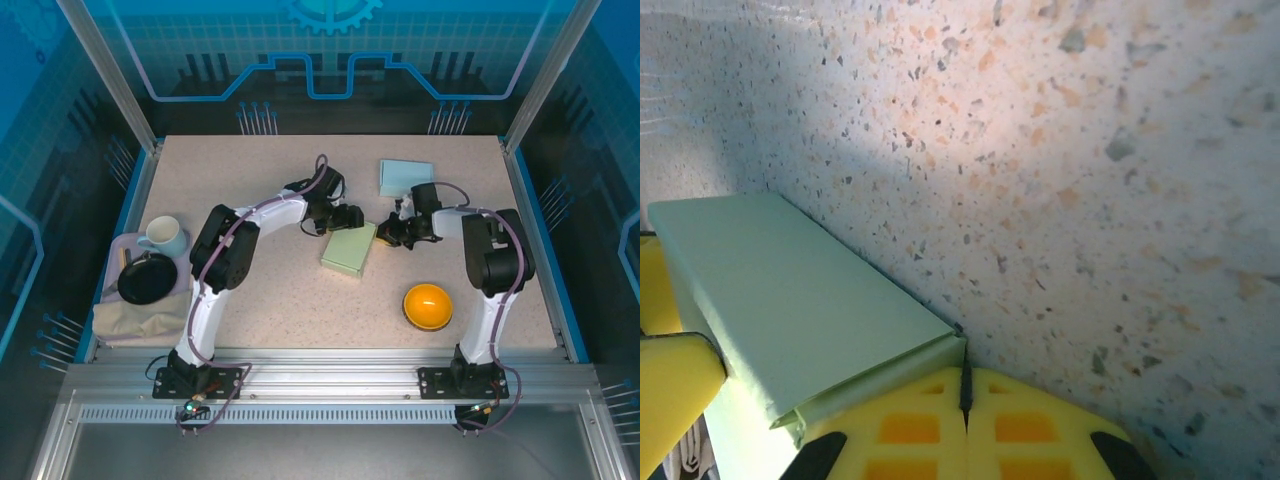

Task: Fold the paper box

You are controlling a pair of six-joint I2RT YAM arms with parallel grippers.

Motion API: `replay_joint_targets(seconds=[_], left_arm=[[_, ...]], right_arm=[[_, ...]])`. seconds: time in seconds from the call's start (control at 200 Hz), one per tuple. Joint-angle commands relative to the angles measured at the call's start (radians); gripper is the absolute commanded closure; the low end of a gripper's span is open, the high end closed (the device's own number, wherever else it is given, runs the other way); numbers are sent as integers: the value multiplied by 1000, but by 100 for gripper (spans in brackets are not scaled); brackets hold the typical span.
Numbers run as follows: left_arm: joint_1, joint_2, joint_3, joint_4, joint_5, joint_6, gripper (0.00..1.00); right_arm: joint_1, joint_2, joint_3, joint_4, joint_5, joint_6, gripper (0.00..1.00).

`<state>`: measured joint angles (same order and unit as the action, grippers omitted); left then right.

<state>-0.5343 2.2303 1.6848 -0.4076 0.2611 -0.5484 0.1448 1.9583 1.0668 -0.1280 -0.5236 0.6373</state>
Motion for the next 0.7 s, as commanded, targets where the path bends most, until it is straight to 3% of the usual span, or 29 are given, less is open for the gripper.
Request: replay_joint_targets(seconds=[0.0, 0.245, 0.385, 0.695], left_arm=[[23, -88, -32, 4, 84, -43, 22], [94, -234, -178, 9, -37, -35, 19], [90, -327, -330, 75, 2, -57, 19], [26, -393, -543, 210, 49, -121, 20]], right_arm=[[-12, -50, -41, -21, 15, 15, 100], [-42, -162, -61, -165, 102, -23, 100], [-29, -240, -115, -215, 119, -16, 100], [163, -349, -225, -227, 199, 87, 100]])
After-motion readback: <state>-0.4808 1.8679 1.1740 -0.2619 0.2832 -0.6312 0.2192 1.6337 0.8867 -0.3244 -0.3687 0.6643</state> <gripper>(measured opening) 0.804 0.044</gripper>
